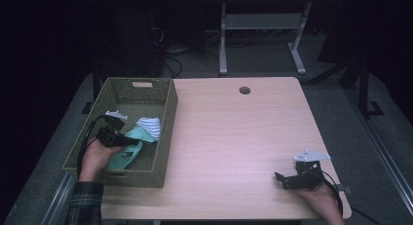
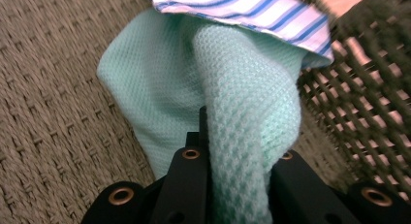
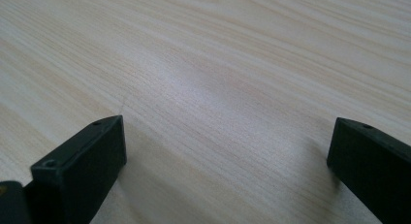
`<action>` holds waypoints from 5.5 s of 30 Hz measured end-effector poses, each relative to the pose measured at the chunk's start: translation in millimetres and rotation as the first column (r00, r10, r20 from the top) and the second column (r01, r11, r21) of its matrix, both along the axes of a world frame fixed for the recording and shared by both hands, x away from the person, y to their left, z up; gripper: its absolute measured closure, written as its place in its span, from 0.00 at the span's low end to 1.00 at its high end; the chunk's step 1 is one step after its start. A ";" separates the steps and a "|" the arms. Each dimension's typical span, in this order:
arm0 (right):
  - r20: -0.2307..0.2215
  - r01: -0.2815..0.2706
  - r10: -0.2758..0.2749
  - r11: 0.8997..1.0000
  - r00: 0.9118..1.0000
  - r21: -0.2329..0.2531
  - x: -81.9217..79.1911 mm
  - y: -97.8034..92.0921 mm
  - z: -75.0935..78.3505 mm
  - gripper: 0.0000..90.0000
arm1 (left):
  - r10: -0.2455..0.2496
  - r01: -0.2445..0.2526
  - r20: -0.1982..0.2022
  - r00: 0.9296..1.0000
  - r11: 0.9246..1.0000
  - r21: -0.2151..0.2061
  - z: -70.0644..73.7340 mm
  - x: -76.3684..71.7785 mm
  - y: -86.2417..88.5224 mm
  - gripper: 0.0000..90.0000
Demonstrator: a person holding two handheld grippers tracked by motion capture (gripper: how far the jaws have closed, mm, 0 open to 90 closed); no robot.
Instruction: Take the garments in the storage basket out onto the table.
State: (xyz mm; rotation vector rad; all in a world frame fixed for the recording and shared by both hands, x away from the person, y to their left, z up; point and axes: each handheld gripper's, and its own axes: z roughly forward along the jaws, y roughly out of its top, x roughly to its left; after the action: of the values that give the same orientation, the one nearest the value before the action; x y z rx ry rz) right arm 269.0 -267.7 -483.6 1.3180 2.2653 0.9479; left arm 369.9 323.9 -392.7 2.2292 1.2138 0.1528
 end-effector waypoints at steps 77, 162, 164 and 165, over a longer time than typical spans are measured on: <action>0.000 0.004 -0.004 1.000 1.000 0.001 0.1 -0.1 0.0 0.00 | -0.075 0.176 0.265 0.961 0.907 -0.383 94.3 -29.2 -64.7 0.93; 0.000 0.004 -0.004 1.000 1.000 0.001 0.1 -0.2 0.0 0.00 | -0.363 0.374 0.089 0.928 0.898 -0.233 -42.0 -27.9 -289.4 0.93; 0.000 0.004 -0.004 1.000 1.000 0.001 0.0 -0.2 0.0 0.00 | -0.371 0.380 0.083 0.925 0.900 -0.215 -45.7 -29.1 -292.5 0.93; 0.000 0.004 -0.004 1.000 1.000 0.001 0.0 -0.1 0.0 0.00 | -0.370 0.379 0.081 0.925 0.901 -0.213 -47.6 -29.7 -293.5 0.93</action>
State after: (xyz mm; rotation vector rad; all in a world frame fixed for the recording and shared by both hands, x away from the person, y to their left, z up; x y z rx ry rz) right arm 269.0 -267.8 -483.6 1.3227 2.2615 0.9472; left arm 340.2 30.4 -440.3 2.1985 0.7191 -0.0914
